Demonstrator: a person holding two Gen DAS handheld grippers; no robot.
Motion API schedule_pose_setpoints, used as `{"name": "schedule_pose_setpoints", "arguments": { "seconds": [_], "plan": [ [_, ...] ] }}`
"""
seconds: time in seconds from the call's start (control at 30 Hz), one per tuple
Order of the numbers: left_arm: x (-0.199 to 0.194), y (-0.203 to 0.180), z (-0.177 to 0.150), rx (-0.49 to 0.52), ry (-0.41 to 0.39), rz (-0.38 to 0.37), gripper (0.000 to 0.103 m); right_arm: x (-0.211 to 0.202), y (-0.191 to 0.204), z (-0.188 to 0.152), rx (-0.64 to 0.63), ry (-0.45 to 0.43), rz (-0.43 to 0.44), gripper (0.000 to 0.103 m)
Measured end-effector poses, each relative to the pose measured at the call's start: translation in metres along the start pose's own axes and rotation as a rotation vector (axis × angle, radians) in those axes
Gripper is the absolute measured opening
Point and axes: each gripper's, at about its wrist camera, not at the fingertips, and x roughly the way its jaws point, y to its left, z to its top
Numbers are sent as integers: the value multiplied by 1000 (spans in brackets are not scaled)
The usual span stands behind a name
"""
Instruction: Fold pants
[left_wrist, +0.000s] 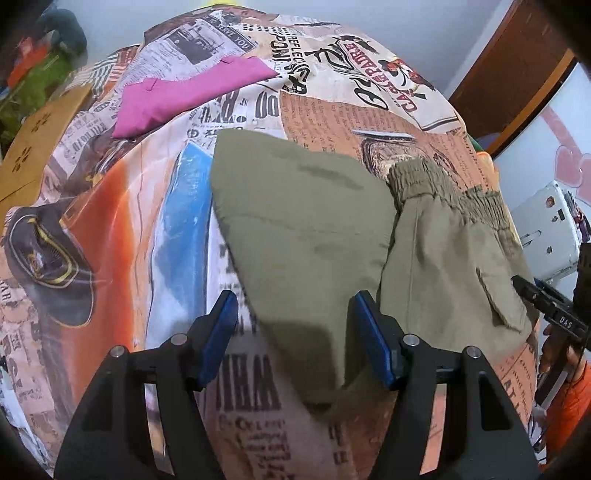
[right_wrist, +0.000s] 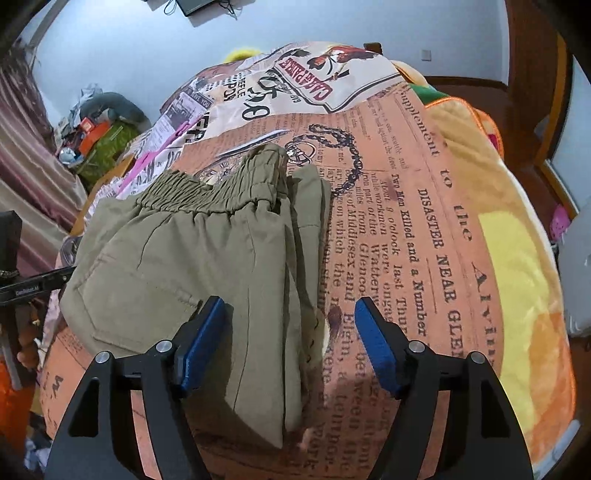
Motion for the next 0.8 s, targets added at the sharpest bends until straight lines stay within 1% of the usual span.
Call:
{"name": "schedule_pose_setpoints", "arguments": {
  "seconds": [0.17,0.3,0.33,0.4,0.43,0.5,0.53,0.57,0.63,0.67,0.7,0.77,0.8],
  "plan": [
    [7,2,12,-3,-19,-17,64,12,-6,7,31,10,56,69],
    [13,1,18,-7,-40,-1,61,17,-10,13,51,7,87,69],
    [14,1,19,-9,-43,1,59,18,-10,13,55,6,92,68],
    [14,0,21,-1,-45,-1,51,19,-9,13,52,4,103,62],
    [13,-2,22,10,-49,3,43,19,-9,14,48,5,110,58],
    [13,-9,23,39,-56,18,34,20,-8,16,41,6,125,49],
    [14,-13,23,53,-56,20,26,20,-6,17,36,8,131,45],
    [15,-16,23,64,-57,26,22,20,-5,18,31,7,128,41],
    [16,-25,24,105,-67,66,19,20,-3,19,25,4,124,37],
    [16,-27,23,112,-70,72,17,20,-4,20,27,3,123,33],
    [15,-28,24,117,-71,74,16,20,-4,21,34,2,130,31],
    [13,-28,25,114,-72,71,15,16,-5,23,34,-14,126,19],
    [12,-28,25,113,-75,80,15,14,-5,25,30,-20,127,17]
  ]
}}
